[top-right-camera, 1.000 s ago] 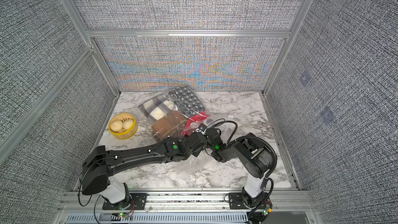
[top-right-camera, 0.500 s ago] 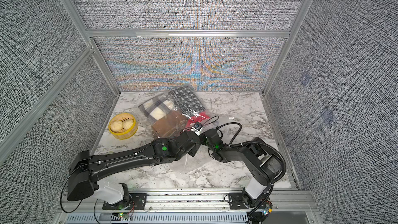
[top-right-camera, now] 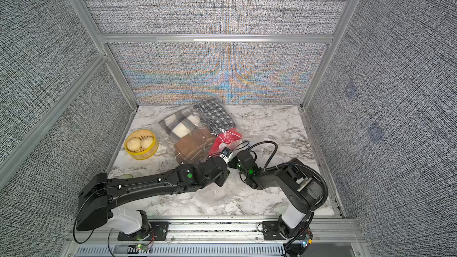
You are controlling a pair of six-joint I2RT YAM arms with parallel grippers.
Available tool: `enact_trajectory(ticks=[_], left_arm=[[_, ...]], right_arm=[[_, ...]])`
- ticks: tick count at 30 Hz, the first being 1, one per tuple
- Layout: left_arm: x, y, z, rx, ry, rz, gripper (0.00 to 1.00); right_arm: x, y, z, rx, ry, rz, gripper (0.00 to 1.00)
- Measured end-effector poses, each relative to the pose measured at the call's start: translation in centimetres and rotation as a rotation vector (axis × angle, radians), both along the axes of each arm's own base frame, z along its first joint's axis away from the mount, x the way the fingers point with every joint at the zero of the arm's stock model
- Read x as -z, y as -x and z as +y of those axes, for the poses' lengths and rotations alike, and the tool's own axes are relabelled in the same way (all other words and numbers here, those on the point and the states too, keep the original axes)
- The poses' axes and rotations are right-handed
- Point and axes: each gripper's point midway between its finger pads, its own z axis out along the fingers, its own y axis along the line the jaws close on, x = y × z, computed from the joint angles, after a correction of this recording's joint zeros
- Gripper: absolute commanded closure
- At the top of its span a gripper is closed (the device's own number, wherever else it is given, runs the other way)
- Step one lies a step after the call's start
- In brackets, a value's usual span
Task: Take the scarf out of the vacuum bag
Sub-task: Take out the scarf from the vacuum bag.
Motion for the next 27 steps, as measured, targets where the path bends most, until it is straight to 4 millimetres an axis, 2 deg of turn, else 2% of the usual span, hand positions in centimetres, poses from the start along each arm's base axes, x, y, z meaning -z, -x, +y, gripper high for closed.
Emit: enact_trajectory(ticks=[5,9,12,20,24,27], left_arm=[[-0.6,-0.2,-0.4,-0.001,0.011,-0.007,1.00],[-0.4,-0.1,-0.4,0.004,0.007,-0.005,1.00],[-0.1,-0.1,-0.4,0.003,0.003,-0.003,0.78],[0.7,-0.2,0.0,-0.013,-0.010,-0.001,0.76],[0.8,-0.4,0.2,-0.022,-0.015,-0.009,0.76],[0.8,-0.5,0.3,-0.028,-0.017,-0.014,0.79]], right_arm=[[0.4,-1.4,2.1,-0.022,-0.002,0.002,0.51],[1.7,-1.2,1.4,0.008,0.035,0.040,0.46],[2.4,-0.9,0.9,0.018,0.059,0.064,0.46],[3.1,-1.1,2.9,-0.015,0.057,0.072,0.48],[3.2,-1.4,3.4,-0.016,0.044,0.065,0.55],[3.4,-1.6,3.6,-0.015,0.046,0.069,0.76]])
